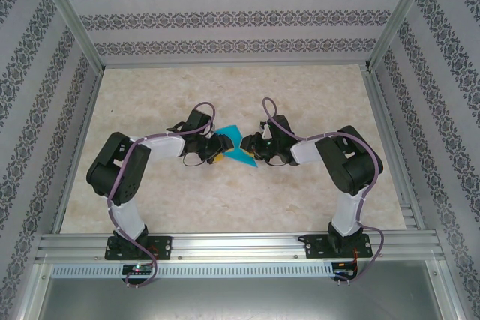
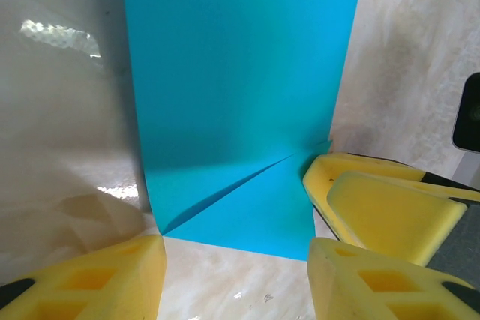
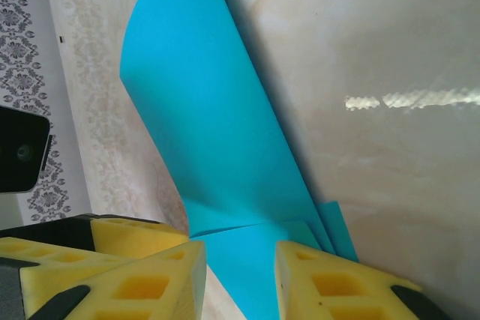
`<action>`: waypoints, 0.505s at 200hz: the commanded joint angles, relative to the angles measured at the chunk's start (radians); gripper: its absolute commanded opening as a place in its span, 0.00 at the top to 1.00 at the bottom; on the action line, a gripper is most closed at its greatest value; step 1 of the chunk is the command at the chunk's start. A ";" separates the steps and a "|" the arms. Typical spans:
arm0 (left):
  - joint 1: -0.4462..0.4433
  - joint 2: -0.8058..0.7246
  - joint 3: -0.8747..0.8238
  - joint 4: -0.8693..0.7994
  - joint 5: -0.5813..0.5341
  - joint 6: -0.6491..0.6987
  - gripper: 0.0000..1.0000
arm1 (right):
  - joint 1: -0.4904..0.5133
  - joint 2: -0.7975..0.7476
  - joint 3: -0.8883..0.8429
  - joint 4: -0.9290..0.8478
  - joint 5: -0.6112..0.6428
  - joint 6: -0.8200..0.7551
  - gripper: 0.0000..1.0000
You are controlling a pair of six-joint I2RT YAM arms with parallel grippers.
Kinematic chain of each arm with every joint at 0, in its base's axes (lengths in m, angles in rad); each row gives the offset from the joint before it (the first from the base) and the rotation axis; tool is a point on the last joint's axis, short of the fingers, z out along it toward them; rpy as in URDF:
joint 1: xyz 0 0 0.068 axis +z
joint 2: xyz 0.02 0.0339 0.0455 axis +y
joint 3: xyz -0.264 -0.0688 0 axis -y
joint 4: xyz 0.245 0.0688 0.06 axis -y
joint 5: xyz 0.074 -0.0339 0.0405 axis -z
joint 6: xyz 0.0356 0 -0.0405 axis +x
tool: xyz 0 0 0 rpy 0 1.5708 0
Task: Fold a paper plane with a square sheet of paper (pick it up from the middle)
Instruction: Fold the wing for the fifth time at the center of the table.
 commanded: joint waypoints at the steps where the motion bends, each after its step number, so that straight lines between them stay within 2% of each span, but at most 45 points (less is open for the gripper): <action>1: -0.014 0.011 0.019 0.040 -0.011 -0.030 0.44 | -0.014 0.044 -0.031 -0.047 0.043 0.000 0.69; 39: -0.013 0.006 0.016 0.025 -0.035 -0.031 0.39 | -0.015 0.048 -0.033 -0.045 0.043 0.001 0.69; 101: -0.016 0.057 0.035 0.132 0.034 -0.057 0.52 | -0.015 0.049 -0.036 -0.033 0.033 0.000 0.69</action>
